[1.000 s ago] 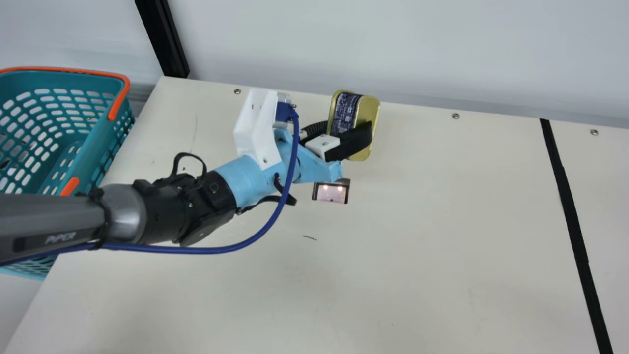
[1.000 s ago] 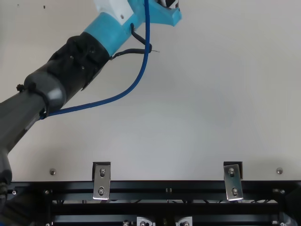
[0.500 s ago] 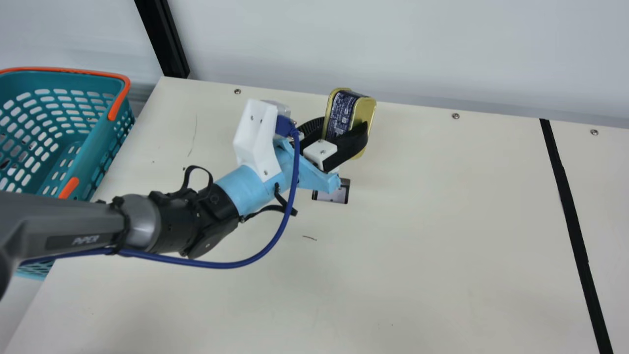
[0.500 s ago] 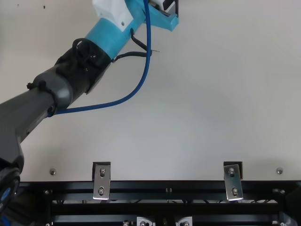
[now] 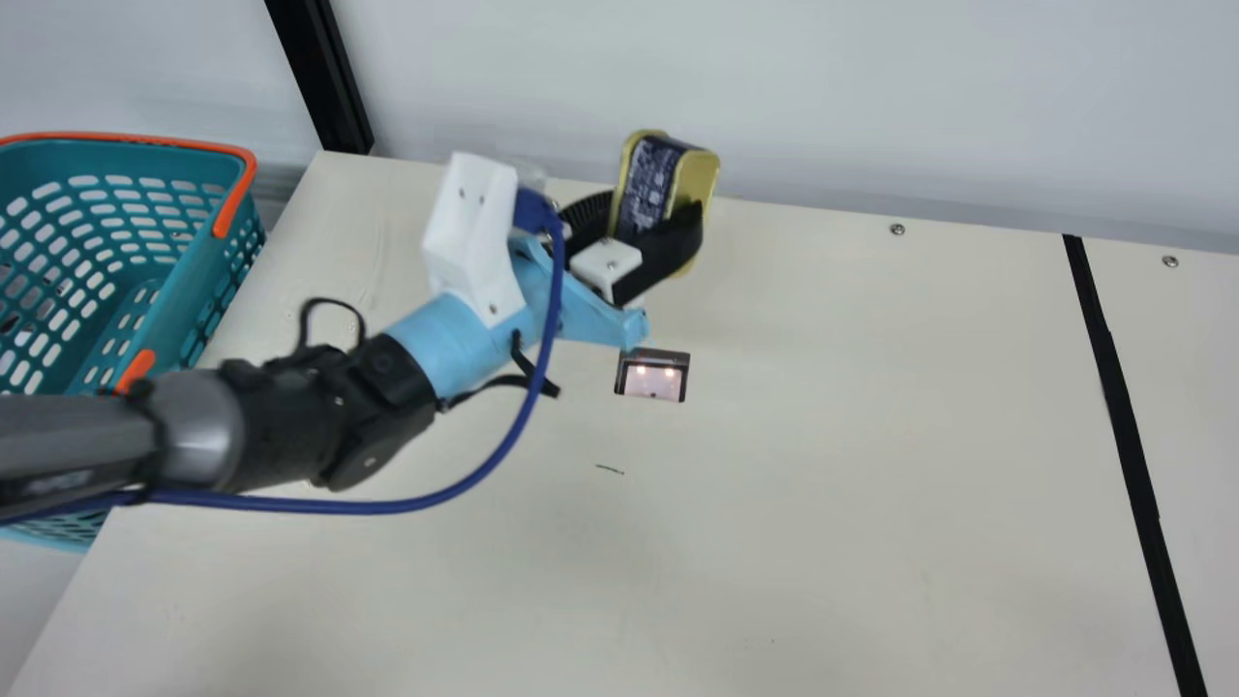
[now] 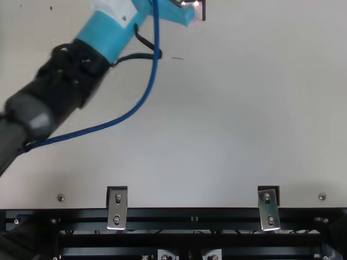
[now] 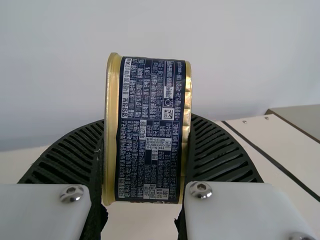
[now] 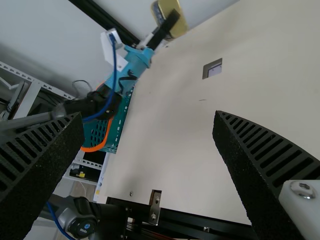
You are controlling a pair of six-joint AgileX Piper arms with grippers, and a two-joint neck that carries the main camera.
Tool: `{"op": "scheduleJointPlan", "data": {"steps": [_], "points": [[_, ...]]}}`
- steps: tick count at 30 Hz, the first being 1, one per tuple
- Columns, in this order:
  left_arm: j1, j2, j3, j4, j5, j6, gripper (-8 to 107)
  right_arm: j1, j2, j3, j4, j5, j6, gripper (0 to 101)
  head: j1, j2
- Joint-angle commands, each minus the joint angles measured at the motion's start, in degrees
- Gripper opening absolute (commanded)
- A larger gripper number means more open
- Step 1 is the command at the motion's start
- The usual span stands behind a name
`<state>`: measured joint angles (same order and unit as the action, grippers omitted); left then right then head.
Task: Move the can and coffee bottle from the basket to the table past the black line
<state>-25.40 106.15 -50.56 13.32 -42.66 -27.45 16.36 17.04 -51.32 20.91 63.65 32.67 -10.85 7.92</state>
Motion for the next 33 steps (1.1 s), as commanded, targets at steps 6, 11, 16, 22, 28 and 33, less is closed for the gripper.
{"op": "scheduleJointPlan", "data": {"steps": [6, 11, 16, 22, 28, 33], "points": [[2.6, -14.5, -2.7, 11.4, 19.0, -6.1, 10, 0.0, 0.0, 0.0, 0.0, 0.0, 0.0, 101, -0.4, -0.3], [2.8, -19.4, -4.4, 22.8, 28.8, -14.1, 10, 0.0, 0.0, 0.0, 0.0, 0.0, 0.0, 101, -0.4, -0.3], [0.9, -21.8, -3.0, 34.5, 34.6, -21.6, 10, 0.0, 0.0, 0.0, 0.0, 0.0, 0.0, 101, -0.4, -0.3], [0.8, -23.0, -0.5, 37.7, 35.8, -23.4, 10, 0.0, 0.0, 0.0, 0.0, 0.0, 0.0, 101, -0.4, -0.3], [1.0, -22.9, -0.3, 40.7, 35.4, -21.4, 10, 0.0, 0.0, 0.0, 0.0, 0.0, 0.0, 101, -0.4, -0.3], [1.5, -22.8, -1.9, 36.5, 36.7, -19.7, 10, 0.0, 0.0, 0.0, 0.0, 0.0, 0.0, 101, -0.4, -0.3]]}}
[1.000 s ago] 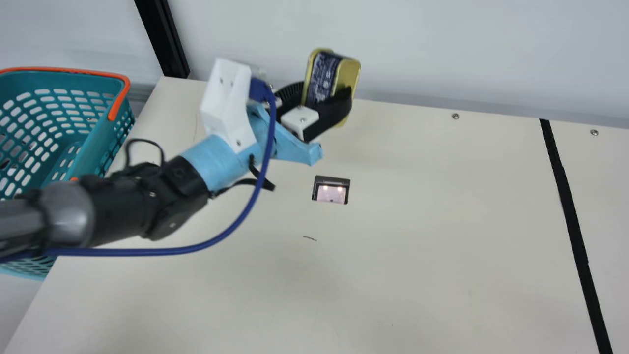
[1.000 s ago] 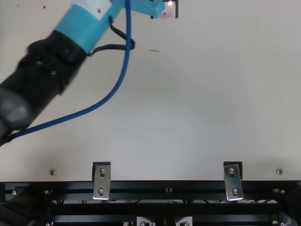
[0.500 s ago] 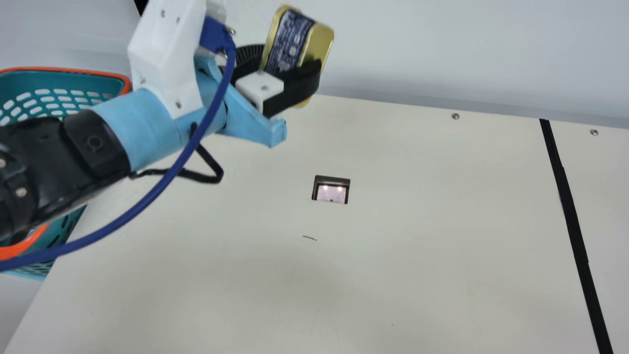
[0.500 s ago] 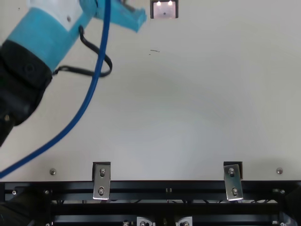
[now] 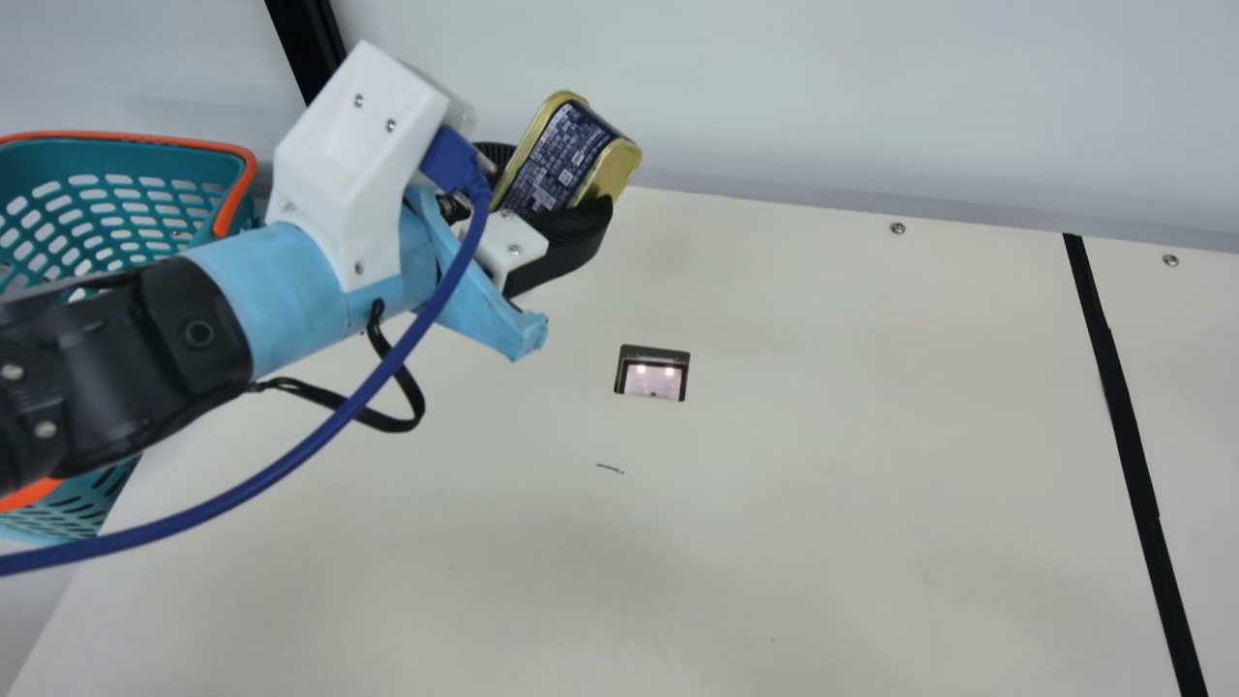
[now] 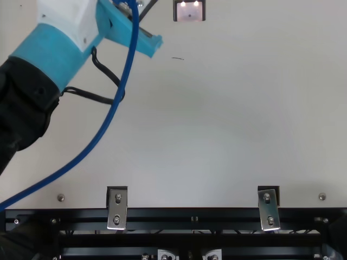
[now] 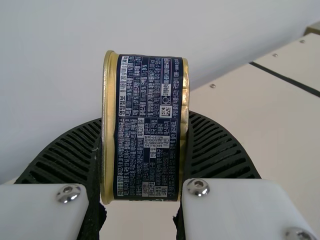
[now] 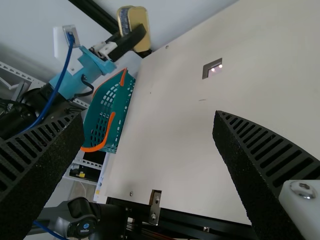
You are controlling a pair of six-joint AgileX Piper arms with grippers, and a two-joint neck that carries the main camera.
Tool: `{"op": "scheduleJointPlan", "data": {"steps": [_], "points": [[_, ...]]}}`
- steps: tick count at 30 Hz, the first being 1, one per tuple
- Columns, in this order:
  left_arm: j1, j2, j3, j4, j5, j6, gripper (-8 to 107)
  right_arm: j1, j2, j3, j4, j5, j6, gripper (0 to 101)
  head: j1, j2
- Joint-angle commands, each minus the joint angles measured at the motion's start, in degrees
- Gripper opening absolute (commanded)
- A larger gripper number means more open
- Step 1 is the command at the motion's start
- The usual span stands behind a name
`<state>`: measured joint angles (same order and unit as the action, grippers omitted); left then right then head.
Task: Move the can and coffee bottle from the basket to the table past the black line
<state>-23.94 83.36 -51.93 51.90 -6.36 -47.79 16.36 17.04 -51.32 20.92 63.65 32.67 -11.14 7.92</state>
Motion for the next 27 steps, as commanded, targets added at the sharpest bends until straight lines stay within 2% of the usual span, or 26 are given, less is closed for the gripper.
{"op": "scheduleJointPlan", "data": {"steps": [1, 9, 13, 20, 27], "points": [[0.1, 0.0, -1.2, -3.1, 1.0, 0.9, 10, 0.0, 0.0, 0.0, 0.0, 0.0, 0.0, 101, -0.1, -0.3], [-1.1, 0.7, -6.6, -10.4, 9.1, 3.0, 10, 0.0, 0.0, 0.0, 0.0, 0.0, 0.0, 101, -0.1, -0.3], [-3.6, 0.3, -8.1, -16.6, 15.2, 9.4, 10, 0.0, 0.0, 0.0, 0.0, 0.0, 0.0, 101, -0.1, -0.3], [-5.7, -2.5, -12.3, -36.8, 27.4, 34.2, 10, 0.0, 0.0, 0.0, 0.0, 0.0, 0.0, 101, -0.1, -0.3], [-1.2, -3.3, -18.5, -56.9, 36.3, 58.0, 10, 0.0, 0.0, 0.0, 0.0, 0.0, 0.0, 101, -0.1, -0.3]]}}
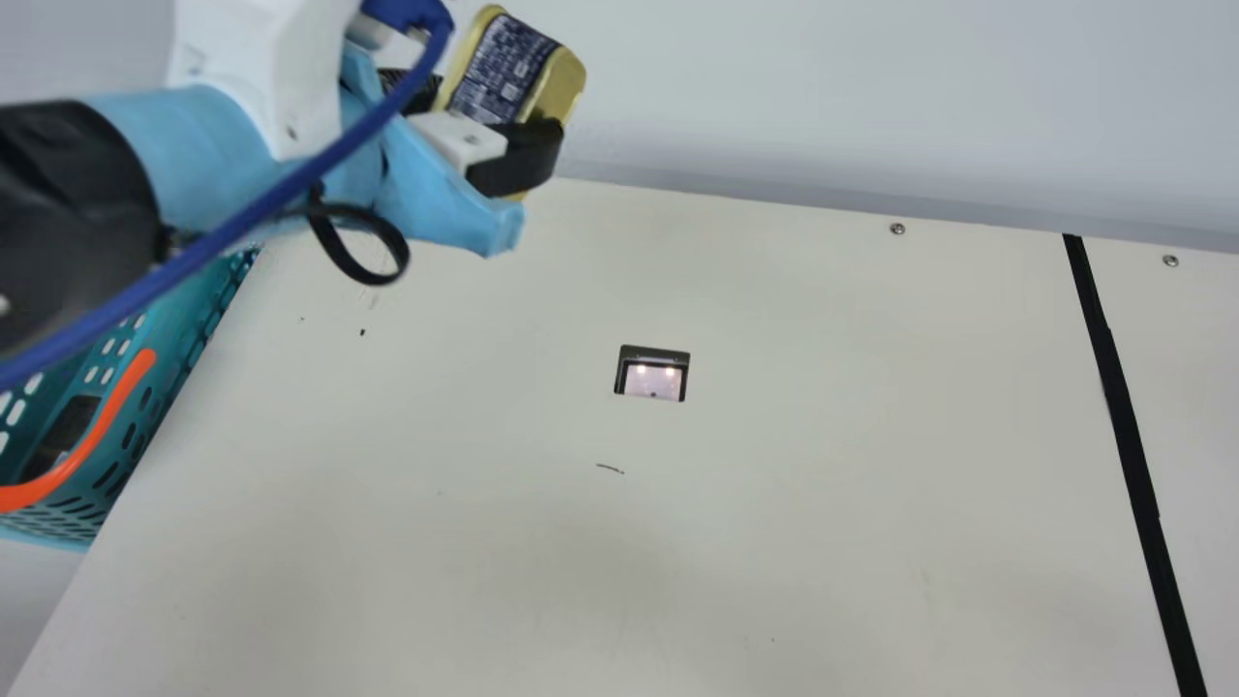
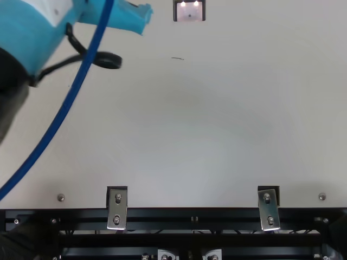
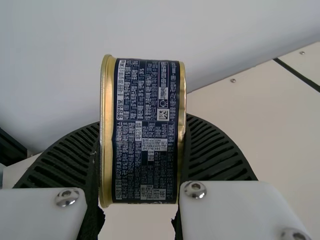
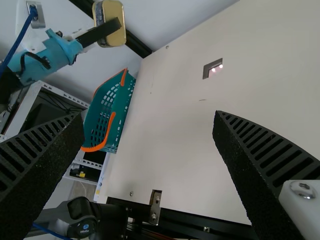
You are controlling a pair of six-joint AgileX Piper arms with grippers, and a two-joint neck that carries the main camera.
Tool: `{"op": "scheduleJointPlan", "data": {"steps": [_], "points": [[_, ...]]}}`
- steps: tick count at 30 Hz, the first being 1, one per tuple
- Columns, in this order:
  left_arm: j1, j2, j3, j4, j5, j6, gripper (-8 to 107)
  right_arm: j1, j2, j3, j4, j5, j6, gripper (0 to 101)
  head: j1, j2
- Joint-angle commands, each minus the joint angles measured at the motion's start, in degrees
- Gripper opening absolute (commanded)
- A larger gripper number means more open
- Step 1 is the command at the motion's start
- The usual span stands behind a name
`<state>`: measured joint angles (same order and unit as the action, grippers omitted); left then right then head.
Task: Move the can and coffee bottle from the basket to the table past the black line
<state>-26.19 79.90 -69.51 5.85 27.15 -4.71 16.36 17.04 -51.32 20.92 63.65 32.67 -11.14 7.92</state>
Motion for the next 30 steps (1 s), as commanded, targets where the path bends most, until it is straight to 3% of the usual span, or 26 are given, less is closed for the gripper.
{"op": "scheduleJointPlan", "data": {"steps": [1, 5, 11, 19, 30], "points": [[1.7, 0.2, -1.3, -13.5, 3.9, 17.8, 10, 0.0, 0.0, 0.0, 0.0, 0.0, 0.0, 101, -0.1, -0.3], [4.4, 1.0, -1.6, -23.4, 9.5, 28.4, 10, 0.0, 0.0, 0.0, 0.0, 0.0, 0.0, 101, -0.1, -0.3], [6.9, 2.9, 1.7, -31.5, 15.0, 41.0, 10, 0.0, 0.0, 0.0, 0.0, 0.0, 0.0, 101, -0.1, -0.3], [4.7, 6.4, 7.9, -34.2, 14.7, 52.7, 10, 0.0, 0.0, 0.0, 0.0, 0.0, 0.0, 101, -0.1, -0.3], [-2.4, 11.8, 12.2, -33.3, 11.1, 61.1, 10, 0.0, 0.0, 0.0, 0.0, 0.0, 0.0, 101, -0.1, -0.3]]}}
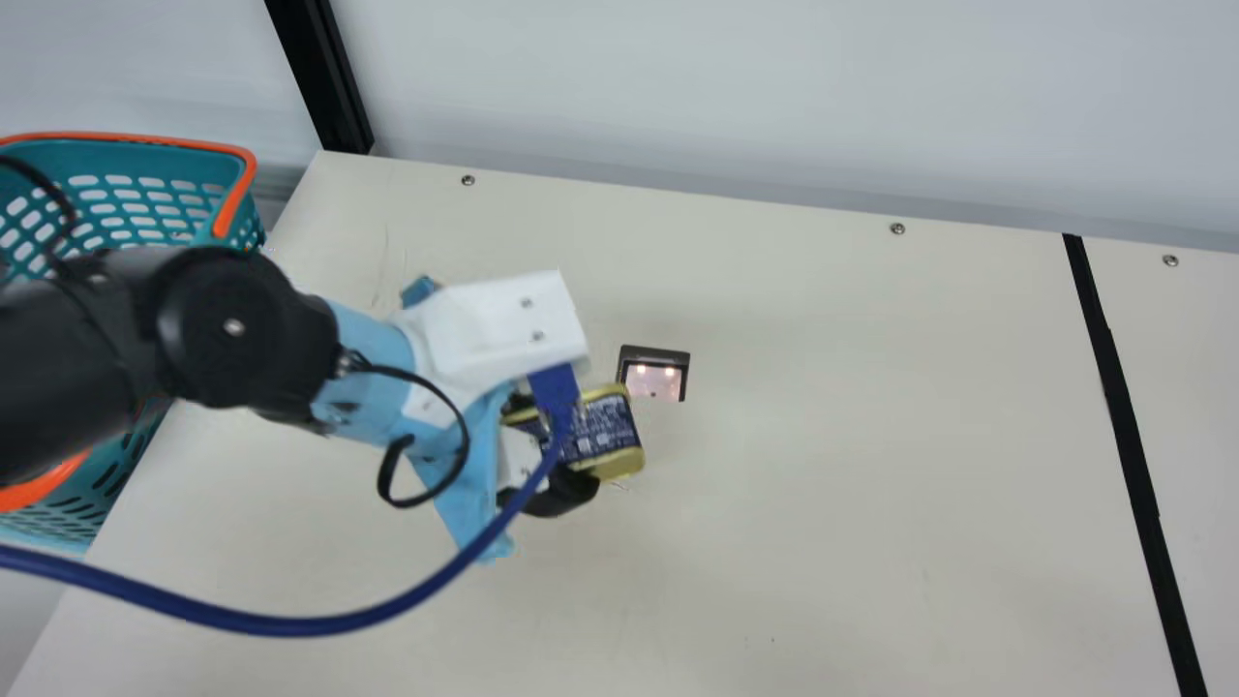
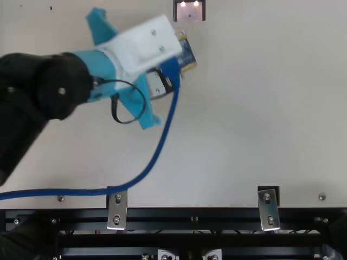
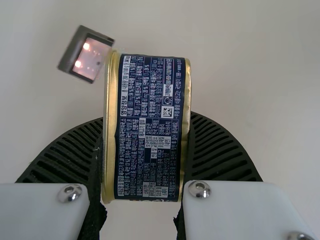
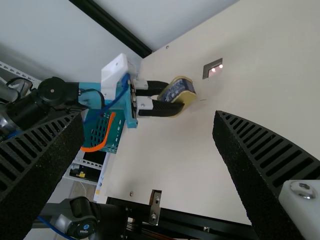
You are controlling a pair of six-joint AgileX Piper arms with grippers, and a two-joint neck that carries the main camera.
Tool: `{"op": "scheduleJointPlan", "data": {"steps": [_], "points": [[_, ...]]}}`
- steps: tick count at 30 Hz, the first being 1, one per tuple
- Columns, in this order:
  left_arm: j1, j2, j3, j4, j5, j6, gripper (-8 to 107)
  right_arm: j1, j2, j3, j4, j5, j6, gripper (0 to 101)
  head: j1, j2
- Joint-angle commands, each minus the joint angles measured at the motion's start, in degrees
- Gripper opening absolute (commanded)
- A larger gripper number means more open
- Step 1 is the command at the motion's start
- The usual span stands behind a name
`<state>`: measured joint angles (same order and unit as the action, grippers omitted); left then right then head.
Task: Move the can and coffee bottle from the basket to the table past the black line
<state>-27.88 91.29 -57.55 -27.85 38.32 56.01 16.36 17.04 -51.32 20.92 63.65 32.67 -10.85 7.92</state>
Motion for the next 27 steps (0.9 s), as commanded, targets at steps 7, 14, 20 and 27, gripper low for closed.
{"op": "scheduleJointPlan", "data": {"steps": [7, 14, 20, 27], "points": [[-4.2, 3.2, 1.1, 3.6, -0.8, -0.7, 10, 0.0, 0.0, 0.0, 0.0, 0.0, 0.0, 101, -0.4, -0.3], [-5.9, 4.2, 1.0, 4.8, -0.1, -2.0, 10, 0.0, 0.0, 0.0, 0.0, 0.0, 0.0, 101, -0.4, -0.3], [-5.9, 3.3, 1.2, 2.1, -0.1, 0.4, 90, 0.0, 0.0, 0.0, 0.0, 0.0, 0.0, 101, -0.4, -0.3], [-3.6, -1.6, 2.0, -1.6, 1.1, 3.7, 90, 0.0, 0.0, 0.0, 0.0, 0.0, 0.0, 101, -0.4, -0.3]]}}
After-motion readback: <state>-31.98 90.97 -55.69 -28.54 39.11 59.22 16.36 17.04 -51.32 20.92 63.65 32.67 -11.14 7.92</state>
